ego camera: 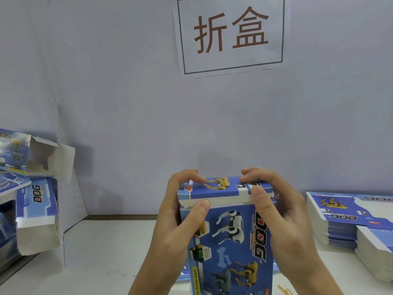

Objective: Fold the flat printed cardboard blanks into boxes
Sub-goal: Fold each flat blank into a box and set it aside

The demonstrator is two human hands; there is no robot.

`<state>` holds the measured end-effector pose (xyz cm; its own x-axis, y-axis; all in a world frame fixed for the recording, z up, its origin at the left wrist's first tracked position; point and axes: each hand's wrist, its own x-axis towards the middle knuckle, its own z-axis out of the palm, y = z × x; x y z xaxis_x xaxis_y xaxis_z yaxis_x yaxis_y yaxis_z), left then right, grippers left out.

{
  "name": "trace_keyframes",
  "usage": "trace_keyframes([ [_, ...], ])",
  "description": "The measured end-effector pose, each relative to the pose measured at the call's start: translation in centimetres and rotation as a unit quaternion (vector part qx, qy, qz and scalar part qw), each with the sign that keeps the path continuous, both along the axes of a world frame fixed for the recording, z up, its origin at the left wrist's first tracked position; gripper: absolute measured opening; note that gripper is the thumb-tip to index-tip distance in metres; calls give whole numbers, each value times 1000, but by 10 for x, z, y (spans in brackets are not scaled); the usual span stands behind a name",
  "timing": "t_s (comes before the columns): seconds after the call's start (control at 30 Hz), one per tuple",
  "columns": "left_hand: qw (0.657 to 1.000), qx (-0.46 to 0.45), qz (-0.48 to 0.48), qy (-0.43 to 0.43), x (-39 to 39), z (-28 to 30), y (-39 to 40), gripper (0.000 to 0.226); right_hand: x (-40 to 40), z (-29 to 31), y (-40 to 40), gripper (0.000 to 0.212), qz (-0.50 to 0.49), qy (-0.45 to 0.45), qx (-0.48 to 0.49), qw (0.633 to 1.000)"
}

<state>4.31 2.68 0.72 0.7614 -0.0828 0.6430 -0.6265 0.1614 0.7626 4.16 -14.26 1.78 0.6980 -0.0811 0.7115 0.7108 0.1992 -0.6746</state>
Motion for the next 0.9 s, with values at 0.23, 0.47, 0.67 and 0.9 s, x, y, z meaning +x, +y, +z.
trace_keyframes([
  [0.23, 1000, 5, -3, 7, -2, 2, -1, 26, 3, -3, -5, 15, 28, 29, 8, 999],
  [0.47, 999, -22, -24, 29, -4, 4, 0, 23, 5, -6, -8, 14, 24, 42, -4, 999],
  [0.67, 999, -38, -15, 12, -5, 7, -6, 31, 4, -3, -8, 10, 18, 50, 16, 998],
  [0.9, 999, -30, -39, -7, -6, 7, -7, 37, 6, -4, -15, 17, 37, 69, 27, 997],
])
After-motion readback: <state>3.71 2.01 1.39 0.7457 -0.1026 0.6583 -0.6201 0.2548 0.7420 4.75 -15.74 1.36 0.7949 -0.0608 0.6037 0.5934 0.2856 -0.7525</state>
